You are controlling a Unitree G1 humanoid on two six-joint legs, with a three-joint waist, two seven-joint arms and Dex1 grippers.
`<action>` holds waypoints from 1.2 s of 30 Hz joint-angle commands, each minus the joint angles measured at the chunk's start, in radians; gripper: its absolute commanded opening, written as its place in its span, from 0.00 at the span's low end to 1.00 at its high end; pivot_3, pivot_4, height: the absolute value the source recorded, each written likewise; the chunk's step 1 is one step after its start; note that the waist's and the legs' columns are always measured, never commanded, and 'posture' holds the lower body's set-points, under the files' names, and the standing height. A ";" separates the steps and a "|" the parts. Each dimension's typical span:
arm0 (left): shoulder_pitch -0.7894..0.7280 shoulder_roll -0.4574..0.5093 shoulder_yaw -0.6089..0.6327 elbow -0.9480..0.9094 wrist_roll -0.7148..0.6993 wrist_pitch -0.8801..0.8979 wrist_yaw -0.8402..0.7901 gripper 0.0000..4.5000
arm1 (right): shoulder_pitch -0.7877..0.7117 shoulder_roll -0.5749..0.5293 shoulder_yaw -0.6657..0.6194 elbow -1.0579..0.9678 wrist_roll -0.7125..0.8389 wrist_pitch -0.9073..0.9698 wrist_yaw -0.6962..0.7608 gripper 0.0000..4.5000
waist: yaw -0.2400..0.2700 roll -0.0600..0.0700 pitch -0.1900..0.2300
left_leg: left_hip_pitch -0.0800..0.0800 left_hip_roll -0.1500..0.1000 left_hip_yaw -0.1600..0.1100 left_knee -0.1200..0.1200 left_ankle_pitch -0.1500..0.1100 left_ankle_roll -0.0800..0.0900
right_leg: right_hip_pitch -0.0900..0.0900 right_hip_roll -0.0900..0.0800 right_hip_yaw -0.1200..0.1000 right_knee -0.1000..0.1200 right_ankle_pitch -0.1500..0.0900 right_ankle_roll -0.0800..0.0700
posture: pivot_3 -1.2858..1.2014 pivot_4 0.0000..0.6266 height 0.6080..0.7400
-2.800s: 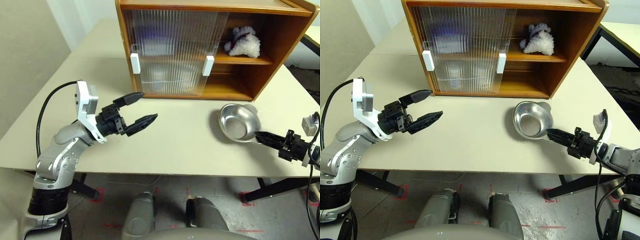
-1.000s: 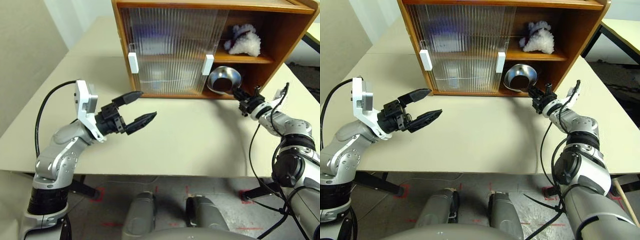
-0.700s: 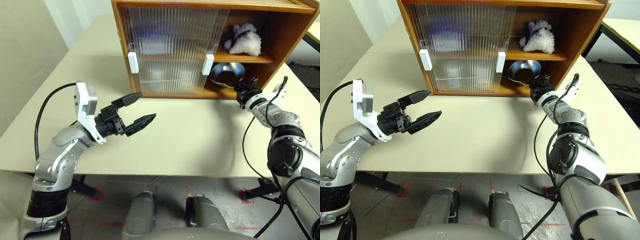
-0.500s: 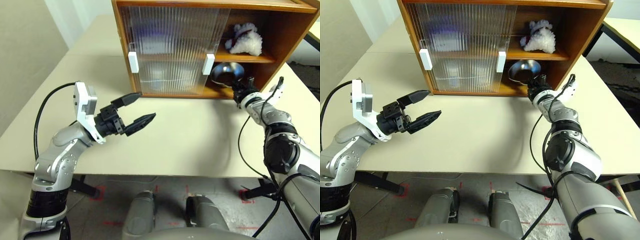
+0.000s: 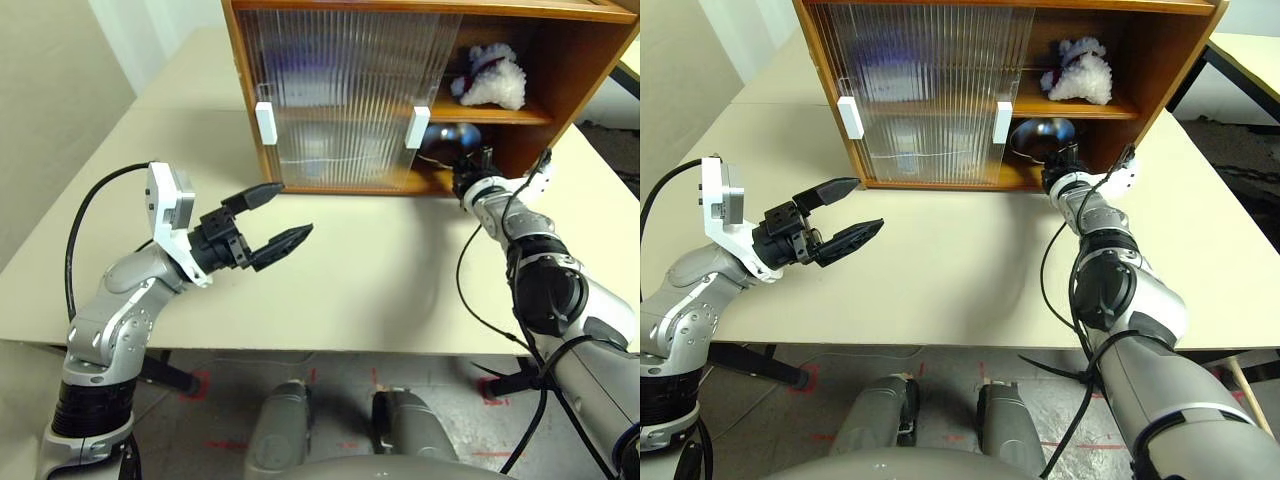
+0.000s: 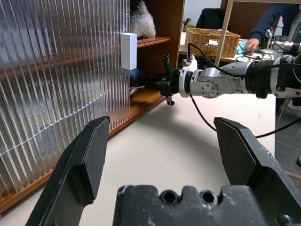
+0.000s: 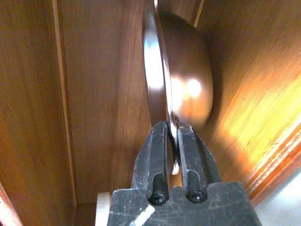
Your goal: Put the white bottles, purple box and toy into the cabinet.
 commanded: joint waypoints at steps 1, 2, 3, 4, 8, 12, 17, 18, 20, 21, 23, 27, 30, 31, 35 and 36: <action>0.010 0.008 -0.003 -0.018 -0.005 0.008 0.003 1.00 | -0.020 -0.001 -0.001 0.010 -0.009 -0.011 -0.006 0.38 | 0.000 0.000 0.000 | 0.000 0.000 0.000 0.000 0.000 0.000 | 0.000 0.000 0.000 0.000 0.000 0.000 | 0.62 0.10 1.00; 0.010 0.008 -0.003 -0.018 -0.005 0.008 0.003 1.00 | -0.018 -0.002 0.005 0.008 -0.016 -0.011 -0.003 0.46 | 0.000 0.000 0.000 | 0.000 0.000 0.000 0.000 0.000 0.000 | 0.000 0.000 0.000 0.000 0.000 0.000 | 0.62 0.10 1.00; 0.010 0.007 -0.004 -0.017 -0.004 0.007 0.003 1.00 | -0.014 -0.005 0.020 0.004 -0.032 -0.016 0.004 0.55 | 0.001 0.000 0.000 | 0.000 0.000 0.000 0.000 0.000 0.000 | 0.000 0.000 0.000 0.000 0.000 -0.001 | 0.62 0.10 1.00; 0.010 0.006 -0.005 -0.015 -0.002 0.005 0.003 1.00 | -0.008 -0.008 0.047 -0.003 -0.059 -0.020 0.020 0.63 | 0.001 0.000 0.000 | 0.000 0.000 0.000 0.000 0.000 0.000 | 0.000 0.000 0.000 0.000 0.000 -0.001 | 0.62 0.10 1.00; 0.007 0.003 -0.007 -0.006 0.002 -0.002 -0.002 1.00 | 0.012 -0.016 0.096 -0.031 -0.102 -0.011 0.049 0.95 | 0.000 0.001 0.000 | 0.000 0.000 0.000 0.000 0.000 0.000 | 0.000 0.000 0.000 0.000 0.000 -0.002 | 0.61 0.10 1.00; 0.005 0.003 -0.007 0.007 0.006 -0.011 -0.010 1.00 | 0.067 -0.042 0.198 -0.087 -0.198 -0.011 0.075 0.99 | 0.002 0.001 0.000 | 0.000 0.000 0.000 0.000 0.000 0.000 | 0.000 0.000 0.000 0.000 0.000 -0.001 | 0.61 0.10 1.00; 0.002 0.003 -0.007 0.015 0.006 -0.017 -0.017 1.00 | 0.183 -0.071 0.299 -0.247 -0.269 0.076 0.084 0.99 | 0.002 0.001 0.000 | -0.001 0.000 -0.001 0.000 0.000 0.000 | 0.000 -0.001 -0.001 0.000 -0.001 0.000 | 0.61 0.10 1.00; 0.001 0.004 -0.007 0.017 0.006 -0.017 -0.018 1.00 | 0.213 -0.078 0.319 -0.296 -0.280 0.100 0.083 0.99 | 0.003 0.001 0.000 | -0.001 0.000 -0.001 0.000 0.000 0.000 | 0.000 -0.001 -0.001 0.000 -0.001 0.000 | 0.61 0.10 1.00; 0.002 0.005 -0.006 0.020 0.006 -0.019 -0.023 1.00 | 0.294 -0.106 0.374 -0.429 -0.312 0.161 0.095 0.99 | 0.004 0.001 0.000 | -0.001 0.000 -0.001 0.000 0.000 0.000 | 0.000 -0.001 -0.001 0.000 -0.001 -0.001 | 0.60 0.10 1.00; 0.002 0.005 -0.006 0.022 0.006 -0.020 -0.025 1.00 | 0.332 -0.122 0.402 -0.493 -0.327 0.188 0.104 0.99 | 0.005 0.001 0.000 | -0.001 0.000 -0.001 0.000 0.000 0.000 | 0.000 -0.001 -0.001 0.000 -0.001 -0.002 | 0.60 0.10 1.00; 0.001 0.006 -0.006 0.026 0.007 -0.022 -0.029 1.00 | 0.397 -0.149 0.446 -0.608 -0.346 0.236 0.121 0.99 | 0.004 0.001 0.000 | -0.001 0.000 -0.001 0.000 0.000 -0.001 | 0.000 -0.002 -0.001 0.000 -0.003 -0.004 | 0.60 0.10 1.00; -0.004 0.007 -0.006 0.043 0.010 -0.030 -0.039 1.00 | 0.531 -0.230 0.532 -0.861 -0.355 0.312 0.239 0.99 | 0.003 0.002 0.001 | -0.001 0.000 0.000 0.001 0.000 -0.001 | -0.001 -0.002 -0.001 0.000 -0.003 -0.001 | 0.60 0.10 1.00; -0.007 0.007 -0.007 0.053 0.011 -0.036 -0.045 1.00 | 0.591 -0.226 0.545 -0.974 -0.302 0.317 0.352 0.91 | -0.008 0.002 0.001 | 0.000 0.001 0.000 0.001 0.000 -0.001 | -0.001 -0.001 -0.001 0.001 -0.003 -0.001 | 0.60 0.09 1.00; -0.008 0.007 -0.008 0.055 0.012 -0.037 -0.046 1.00 | 0.604 -0.222 0.546 -0.991 -0.295 0.324 0.370 0.85 | -0.010 0.002 0.002 | 0.000 0.001 0.000 0.001 0.000 -0.001 | -0.001 0.000 -0.001 0.001 -0.003 0.000 | 0.60 0.09 1.00; -0.014 0.010 -0.006 0.055 0.011 -0.033 -0.045 1.00 | 0.646 -0.183 0.621 -1.100 -0.277 0.285 0.496 0.52 | -0.009 0.002 0.001 | 0.001 0.001 0.000 0.001 0.000 -0.001 | 0.000 0.000 -0.001 0.002 -0.003 0.000 | 0.60 0.08 1.00; -0.014 0.012 -0.006 0.055 0.012 -0.032 -0.045 1.00 | 0.639 -0.162 0.631 -1.115 -0.272 0.282 0.500 0.44 | -0.009 0.002 0.001 | 0.001 0.001 0.000 0.001 0.000 -0.001 | 0.000 0.000 -0.001 0.002 -0.003 0.000 | 0.60 0.08 1.00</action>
